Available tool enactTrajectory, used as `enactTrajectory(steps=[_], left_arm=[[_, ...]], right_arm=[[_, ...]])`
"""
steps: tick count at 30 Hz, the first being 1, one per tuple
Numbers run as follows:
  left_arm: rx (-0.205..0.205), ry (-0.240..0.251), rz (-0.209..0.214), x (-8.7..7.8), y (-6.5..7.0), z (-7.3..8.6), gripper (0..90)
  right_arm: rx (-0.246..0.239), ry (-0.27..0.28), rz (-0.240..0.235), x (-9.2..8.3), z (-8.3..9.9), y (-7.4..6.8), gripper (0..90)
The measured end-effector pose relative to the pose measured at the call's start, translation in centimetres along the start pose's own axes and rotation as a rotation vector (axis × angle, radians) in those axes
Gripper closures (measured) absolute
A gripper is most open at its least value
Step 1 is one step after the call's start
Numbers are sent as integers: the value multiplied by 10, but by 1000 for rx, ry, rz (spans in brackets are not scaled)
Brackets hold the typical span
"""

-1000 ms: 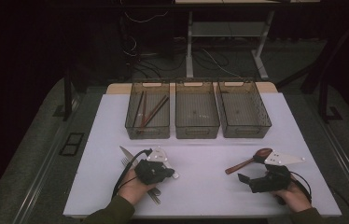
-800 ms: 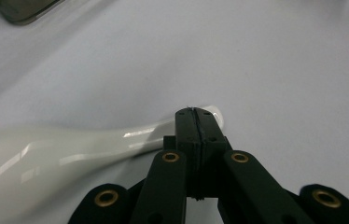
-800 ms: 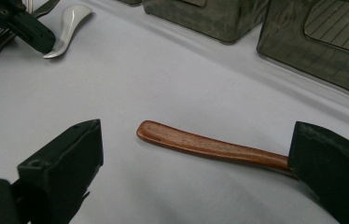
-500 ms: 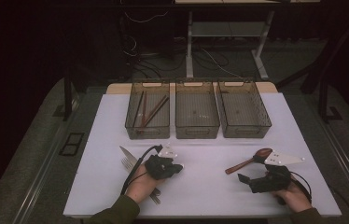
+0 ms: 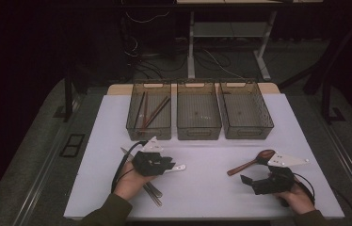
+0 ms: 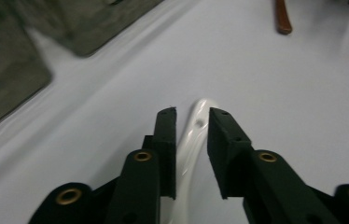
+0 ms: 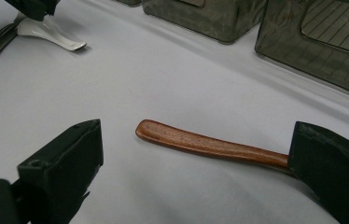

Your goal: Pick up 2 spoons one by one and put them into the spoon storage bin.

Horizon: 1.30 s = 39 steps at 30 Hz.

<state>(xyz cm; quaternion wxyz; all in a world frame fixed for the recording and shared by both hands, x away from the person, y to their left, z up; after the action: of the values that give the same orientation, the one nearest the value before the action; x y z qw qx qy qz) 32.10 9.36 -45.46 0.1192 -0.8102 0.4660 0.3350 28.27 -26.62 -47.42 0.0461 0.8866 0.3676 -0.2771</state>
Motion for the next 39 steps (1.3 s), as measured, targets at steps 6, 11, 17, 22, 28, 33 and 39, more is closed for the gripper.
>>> enactTrajectory(steps=[6,11,17,22,28,33,39], left_arm=[[-21,-15,-14,-18,-10,22,538],[22,-22,-23,-22,-4,30,495],[105,-56,-94,-16,1,33,481],[109,-81,-111,-12,-3,36,466],[143,-122,-129,-8,-2,40,463],[140,-123,-114,-8,-3,40,481],[123,-109,-98,-7,-6,37,522]], right_arm=[[2,-1,0,0,0,0,29],[-1,-3,0,1,0,0,29],[0,-1,0,0,0,0,29],[2,1,-1,0,0,0,29],[2,0,-2,0,0,0,29],[0,2,-2,0,0,0,29],[-1,2,-3,0,0,0,29]])
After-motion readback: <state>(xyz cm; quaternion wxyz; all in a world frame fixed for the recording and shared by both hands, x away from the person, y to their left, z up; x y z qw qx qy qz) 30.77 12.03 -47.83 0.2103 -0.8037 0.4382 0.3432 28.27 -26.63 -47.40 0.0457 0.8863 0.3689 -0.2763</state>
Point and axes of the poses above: each handheld gripper's, and its own axes: x roughly forward along the jaws, z roughly out of its underside, y roughly to its right, the point moved 5 cm from there along x, roughly forward along the jaws, and after that the axes turned 1 degree about y, right-handed, at the moved point
